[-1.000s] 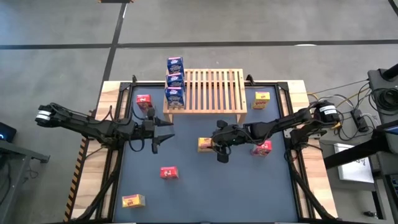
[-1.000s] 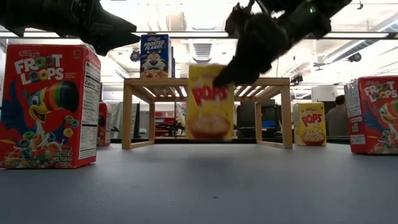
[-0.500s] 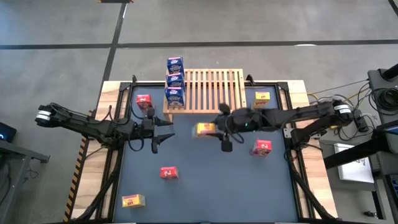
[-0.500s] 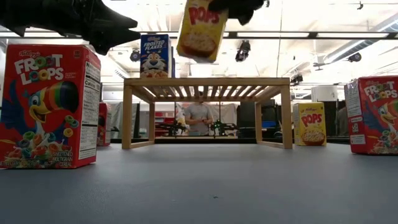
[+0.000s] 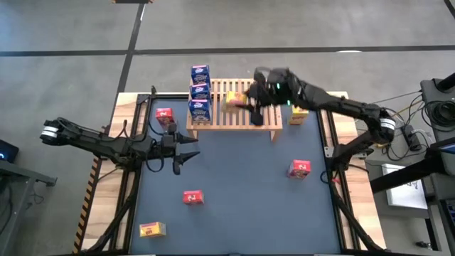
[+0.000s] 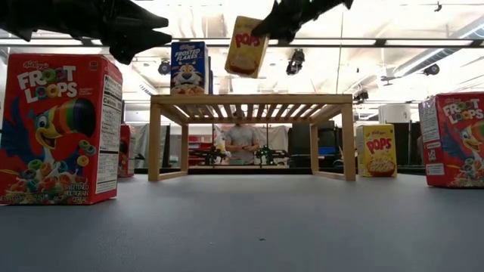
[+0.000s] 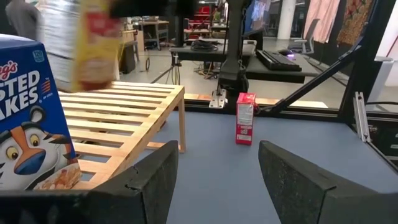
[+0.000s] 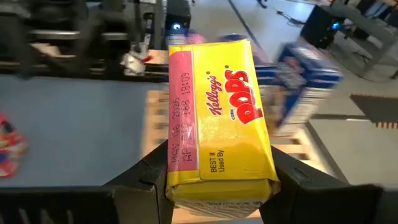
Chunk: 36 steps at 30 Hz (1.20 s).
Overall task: Stack cereal on shelf
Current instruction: Put the middle yellow cereal box on the shelf
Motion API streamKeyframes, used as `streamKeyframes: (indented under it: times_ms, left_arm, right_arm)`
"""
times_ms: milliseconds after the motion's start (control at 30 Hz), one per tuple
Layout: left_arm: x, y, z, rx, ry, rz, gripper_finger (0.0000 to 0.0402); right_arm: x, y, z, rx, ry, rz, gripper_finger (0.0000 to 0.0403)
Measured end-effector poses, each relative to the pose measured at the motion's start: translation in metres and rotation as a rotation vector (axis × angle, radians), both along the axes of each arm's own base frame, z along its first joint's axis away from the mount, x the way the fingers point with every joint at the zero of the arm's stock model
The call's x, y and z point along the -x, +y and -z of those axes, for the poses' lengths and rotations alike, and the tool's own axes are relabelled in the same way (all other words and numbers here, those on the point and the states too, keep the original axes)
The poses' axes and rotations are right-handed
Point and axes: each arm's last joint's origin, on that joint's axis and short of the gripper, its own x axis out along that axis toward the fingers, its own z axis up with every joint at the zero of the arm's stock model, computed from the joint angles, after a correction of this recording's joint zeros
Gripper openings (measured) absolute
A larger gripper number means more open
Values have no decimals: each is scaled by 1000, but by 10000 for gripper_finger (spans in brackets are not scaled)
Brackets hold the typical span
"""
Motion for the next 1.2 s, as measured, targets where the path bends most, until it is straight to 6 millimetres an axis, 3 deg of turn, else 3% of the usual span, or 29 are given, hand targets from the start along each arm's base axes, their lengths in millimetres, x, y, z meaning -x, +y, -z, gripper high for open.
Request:
streamKeyframes:
  times_ms: [200, 367, 667, 1033, 1200]
  left_arm:
    - [0, 0, 0, -2, 0, 0, 207]
    - [0, 0, 0, -6, 2, 0, 207]
    - [0, 0, 0, -6, 3, 0, 207]
    - [0, 0, 3, -8, 30, 0, 207]
    - [0, 0, 3, -9, 36, 0, 207]
  right_arm:
    - [-4, -58, 9, -39, 38, 28, 157]
    - [-18, -86, 23, -35, 75, 31, 156]
    - [-36, -114, 30, -2, 140, 12, 155]
    - [-24, -140, 17, -60, 177, -32, 155]
    - [-24, -149, 25, -97, 166, -51, 155]
